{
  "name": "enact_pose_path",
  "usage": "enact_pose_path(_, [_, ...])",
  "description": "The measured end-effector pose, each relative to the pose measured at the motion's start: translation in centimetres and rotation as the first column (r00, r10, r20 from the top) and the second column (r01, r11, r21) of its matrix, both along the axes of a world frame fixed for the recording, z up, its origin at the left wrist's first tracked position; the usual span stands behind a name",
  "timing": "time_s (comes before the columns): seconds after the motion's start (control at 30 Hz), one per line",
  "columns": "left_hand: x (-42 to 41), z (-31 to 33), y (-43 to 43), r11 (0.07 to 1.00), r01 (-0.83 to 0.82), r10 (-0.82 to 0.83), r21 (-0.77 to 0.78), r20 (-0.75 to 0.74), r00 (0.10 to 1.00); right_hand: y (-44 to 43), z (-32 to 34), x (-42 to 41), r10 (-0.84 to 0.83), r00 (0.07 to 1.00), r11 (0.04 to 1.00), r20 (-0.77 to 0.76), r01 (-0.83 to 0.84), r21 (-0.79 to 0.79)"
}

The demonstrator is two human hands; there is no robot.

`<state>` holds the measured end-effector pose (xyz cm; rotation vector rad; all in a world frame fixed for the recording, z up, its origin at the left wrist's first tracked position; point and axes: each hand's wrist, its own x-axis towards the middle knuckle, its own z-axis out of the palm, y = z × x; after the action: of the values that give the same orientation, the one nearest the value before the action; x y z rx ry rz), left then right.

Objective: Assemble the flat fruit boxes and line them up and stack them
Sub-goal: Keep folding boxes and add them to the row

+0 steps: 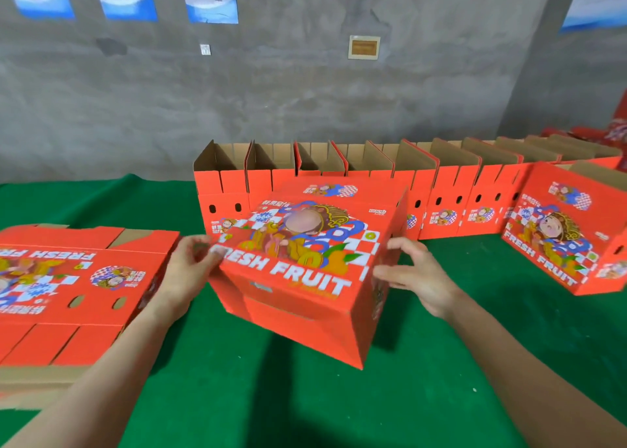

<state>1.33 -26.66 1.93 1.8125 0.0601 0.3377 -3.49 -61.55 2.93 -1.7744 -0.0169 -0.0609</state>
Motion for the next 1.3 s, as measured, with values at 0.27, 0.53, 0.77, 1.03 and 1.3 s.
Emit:
enact_pose_path(0.27, [-0.4, -0.9, -3.7, 0.962, 0.059, -0.026, 0.266, -0.126, 0.992, 2.5, -7.4, -0.8, -0.167, 0.864, 0.773, 0.475, 0.414, -0.481])
enact_pose_path(0.53, [-1.8, 0.3, -10.7, 0.887, 0.315, -0.316, 0.338, -0.055, 0.947, 2.4, -13.6, -3.0, -0.174, 0.909, 0.693, 0.379, 0.387, -0.609])
enact_pose_path(0.77, [-1.5, 2.4, -15.8, 0.923, 0.279, -0.307, 0.266, 0.068, 0.949, 0.8, -14.9, -3.6, -0.232, 0.891, 0.703, 0.391, 0.431, -0.565])
enact_pose_path(1.03, [-0.4, 3.4, -20.0, 0.865, 0.431, -0.386, 0.258, -0.208, 0.899, 0.8, -15.8, -2.6, -0.094, 0.986, 0.616, 0.138, 0.166, -0.77])
enact_pose_path(1.3, [-1.4, 1.9, -24.1, 0.876, 0.465, -0.474, 0.127, 0.048, 0.879, -5.2, -14.3, -0.3, -0.244, 0.955, 0.568, 0.17, 0.282, -0.773])
